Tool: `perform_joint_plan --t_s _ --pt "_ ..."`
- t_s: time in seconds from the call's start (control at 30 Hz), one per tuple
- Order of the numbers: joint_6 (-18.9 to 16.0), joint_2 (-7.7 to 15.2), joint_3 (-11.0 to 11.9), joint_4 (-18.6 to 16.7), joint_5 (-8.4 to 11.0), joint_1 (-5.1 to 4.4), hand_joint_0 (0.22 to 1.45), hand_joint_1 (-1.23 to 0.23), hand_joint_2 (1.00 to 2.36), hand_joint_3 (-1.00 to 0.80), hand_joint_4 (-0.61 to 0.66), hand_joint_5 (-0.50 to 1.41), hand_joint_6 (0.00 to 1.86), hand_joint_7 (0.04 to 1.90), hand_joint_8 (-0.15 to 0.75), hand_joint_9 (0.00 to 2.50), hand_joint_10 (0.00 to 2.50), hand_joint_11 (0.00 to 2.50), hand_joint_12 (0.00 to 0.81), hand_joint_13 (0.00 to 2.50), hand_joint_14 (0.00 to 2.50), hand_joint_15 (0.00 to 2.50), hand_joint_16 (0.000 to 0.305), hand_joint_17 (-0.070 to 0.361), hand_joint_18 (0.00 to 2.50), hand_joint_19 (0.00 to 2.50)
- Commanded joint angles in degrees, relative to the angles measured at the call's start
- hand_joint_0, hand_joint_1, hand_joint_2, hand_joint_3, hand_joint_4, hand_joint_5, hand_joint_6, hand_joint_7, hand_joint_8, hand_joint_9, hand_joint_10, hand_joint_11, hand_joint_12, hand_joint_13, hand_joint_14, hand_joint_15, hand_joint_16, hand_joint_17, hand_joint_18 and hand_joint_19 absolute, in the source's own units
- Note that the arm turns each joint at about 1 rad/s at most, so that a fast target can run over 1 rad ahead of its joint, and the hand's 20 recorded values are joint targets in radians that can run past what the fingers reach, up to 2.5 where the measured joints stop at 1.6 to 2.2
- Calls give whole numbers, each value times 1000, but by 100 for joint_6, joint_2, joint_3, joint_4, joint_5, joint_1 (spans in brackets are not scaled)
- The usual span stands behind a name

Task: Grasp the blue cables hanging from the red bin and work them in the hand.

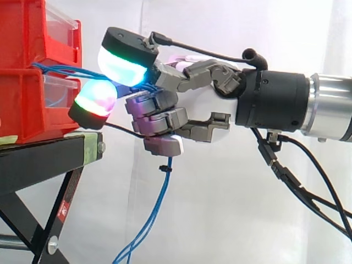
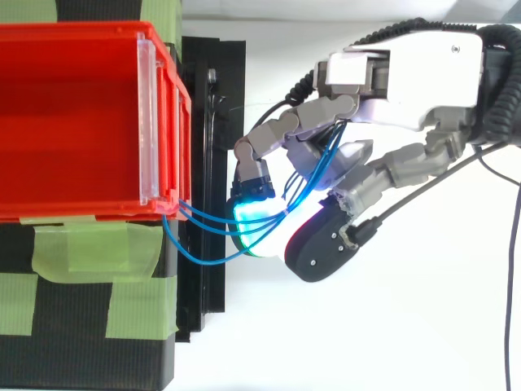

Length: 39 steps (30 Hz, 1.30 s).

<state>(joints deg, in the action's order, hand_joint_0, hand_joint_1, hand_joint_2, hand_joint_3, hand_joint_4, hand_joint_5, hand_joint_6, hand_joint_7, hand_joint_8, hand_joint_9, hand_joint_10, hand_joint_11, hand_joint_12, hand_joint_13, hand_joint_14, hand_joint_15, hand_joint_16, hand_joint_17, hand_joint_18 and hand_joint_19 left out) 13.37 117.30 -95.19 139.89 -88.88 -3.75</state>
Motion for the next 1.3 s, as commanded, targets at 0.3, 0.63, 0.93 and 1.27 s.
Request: perform_joint_plan --t_s 0.3,0.63,0.93,1.27 --pt "8 4 0 -40 116 -3 824 -562 1001 -967 272 367 191 1298 385 663 2500 1935 437 851 2500 1520 48 108 1337 1102" --pt "96 -5 0 -49 459 -12 923 -590 1012 -738 265 375 192 1292 381 677 2500 1932 424 854 2500 1531 46 103 1370 1172" --pt "96 -5 0 -58 450 -21 933 -592 1013 -706 271 380 82 1330 380 673 2500 1971 433 858 2500 1556 46 104 1371 1185" --pt "96 -5 0 -49 442 -21 949 -627 1016 -654 275 347 0 1345 379 610 2500 1967 432 821 2500 1556 46 104 1339 1208"
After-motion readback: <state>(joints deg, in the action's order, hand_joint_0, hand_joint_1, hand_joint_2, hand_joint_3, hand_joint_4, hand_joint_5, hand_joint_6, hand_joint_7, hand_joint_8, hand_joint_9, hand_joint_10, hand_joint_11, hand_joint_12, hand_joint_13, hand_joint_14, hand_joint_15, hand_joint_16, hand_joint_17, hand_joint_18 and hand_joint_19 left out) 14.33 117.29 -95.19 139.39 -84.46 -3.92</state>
